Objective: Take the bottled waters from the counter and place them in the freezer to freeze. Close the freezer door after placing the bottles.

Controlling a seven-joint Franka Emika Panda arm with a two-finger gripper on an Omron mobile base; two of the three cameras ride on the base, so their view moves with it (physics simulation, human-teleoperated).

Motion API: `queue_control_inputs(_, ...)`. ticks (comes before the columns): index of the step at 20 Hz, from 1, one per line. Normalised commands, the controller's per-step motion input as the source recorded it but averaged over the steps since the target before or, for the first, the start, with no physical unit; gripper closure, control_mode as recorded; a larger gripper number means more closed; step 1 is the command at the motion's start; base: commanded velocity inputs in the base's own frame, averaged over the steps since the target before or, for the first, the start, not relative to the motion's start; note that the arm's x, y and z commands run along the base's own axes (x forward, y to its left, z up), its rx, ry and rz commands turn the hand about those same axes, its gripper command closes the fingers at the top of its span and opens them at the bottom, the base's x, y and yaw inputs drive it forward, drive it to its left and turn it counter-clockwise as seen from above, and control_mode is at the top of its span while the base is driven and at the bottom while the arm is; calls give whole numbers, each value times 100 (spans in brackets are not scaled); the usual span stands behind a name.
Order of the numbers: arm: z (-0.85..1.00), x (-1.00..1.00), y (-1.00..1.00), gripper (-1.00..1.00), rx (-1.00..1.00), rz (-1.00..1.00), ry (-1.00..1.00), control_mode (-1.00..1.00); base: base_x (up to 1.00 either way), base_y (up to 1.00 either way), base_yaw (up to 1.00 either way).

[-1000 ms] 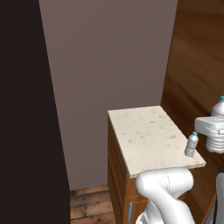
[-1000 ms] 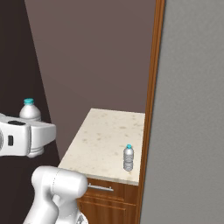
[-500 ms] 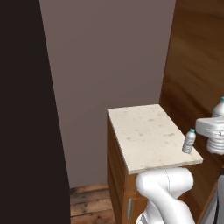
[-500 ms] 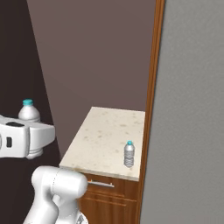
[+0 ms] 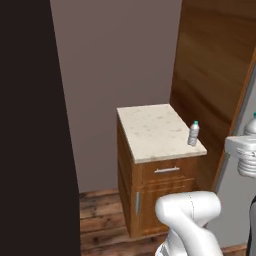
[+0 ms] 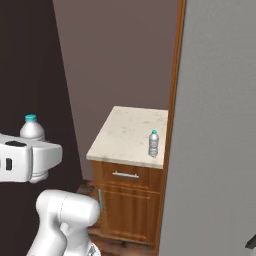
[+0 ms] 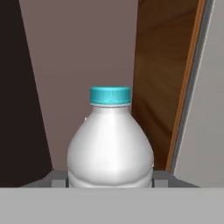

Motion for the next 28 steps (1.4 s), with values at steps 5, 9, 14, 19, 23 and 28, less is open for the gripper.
queue_control_inputs(5, 0, 0, 0, 100, 0, 0, 0, 100, -67, -3, -2)
queue_control_inputs(9, 0, 0, 0, 100, 0, 0, 0, 100, -56, -32, -17)
queue_control_inputs(14, 0, 0, 0, 100, 0, 0, 0, 100, -30, -63, -27)
queue_control_inputs(19, 0, 0, 0, 100, 0, 0, 0, 100, -5, -97, -20)
queue_control_inputs(23, 0, 0, 0, 100, 0, 0, 0, 100, 3, -97, -7)
queue_control_inputs(28, 0, 0, 0, 100, 0, 0, 0, 100, 20, -74, 0)
